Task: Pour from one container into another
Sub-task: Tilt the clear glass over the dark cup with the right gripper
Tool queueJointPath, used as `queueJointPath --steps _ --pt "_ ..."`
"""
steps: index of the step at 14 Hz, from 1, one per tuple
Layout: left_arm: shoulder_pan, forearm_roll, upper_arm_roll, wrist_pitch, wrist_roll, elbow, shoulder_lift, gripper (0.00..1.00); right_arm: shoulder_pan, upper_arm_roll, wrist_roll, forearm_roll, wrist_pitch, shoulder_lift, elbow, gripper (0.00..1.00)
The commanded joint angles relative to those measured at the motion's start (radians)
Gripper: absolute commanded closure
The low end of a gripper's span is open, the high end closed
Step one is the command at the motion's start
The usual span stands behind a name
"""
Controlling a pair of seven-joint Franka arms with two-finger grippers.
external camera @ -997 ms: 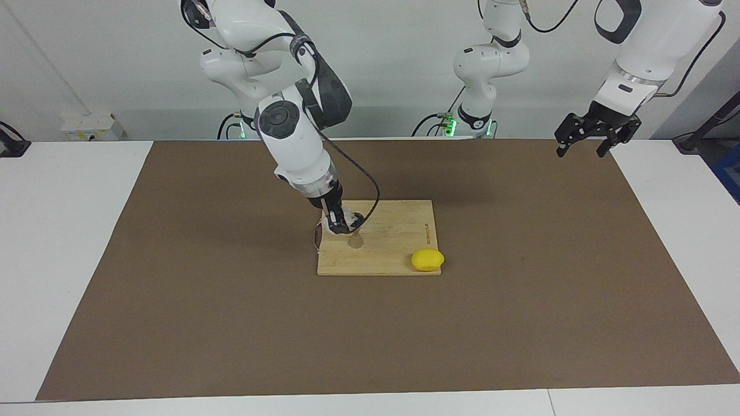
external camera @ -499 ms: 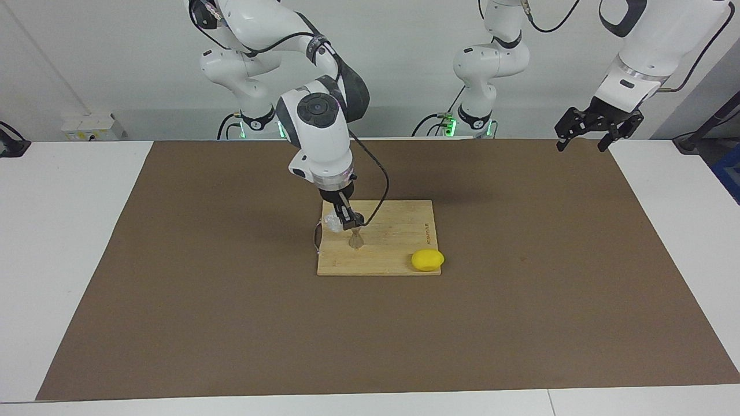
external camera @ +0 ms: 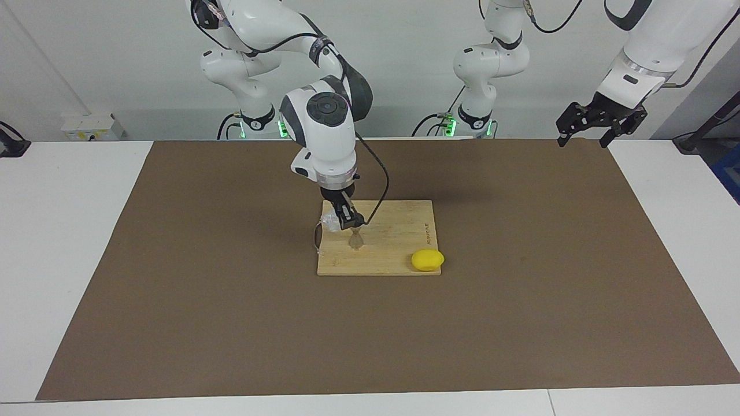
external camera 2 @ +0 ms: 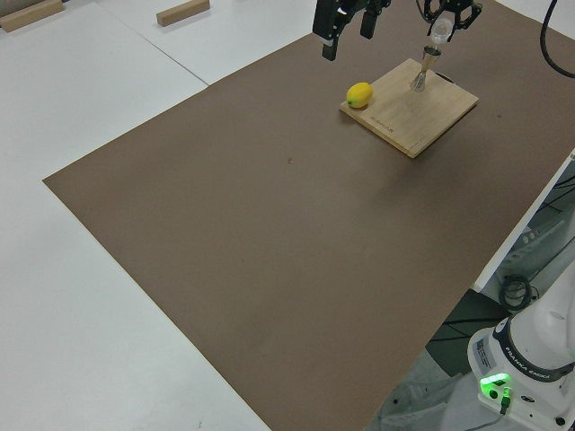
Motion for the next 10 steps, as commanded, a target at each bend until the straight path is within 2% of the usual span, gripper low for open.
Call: queueJointPath --steps 1,10 --pt "-0.009 0.016 0.002 -0.008 0.004 -0.016 -0.004 0.00 -0.003 0.002 0.022 0.001 -0.015 0.007 0.028 0.93" --pt "-0.020 0.016 0.004 0.013 0.001 -0.038 -0.015 0.00 -0.086 -0.001 0.000 0.268 0.006 0.007 0.023 0.93"
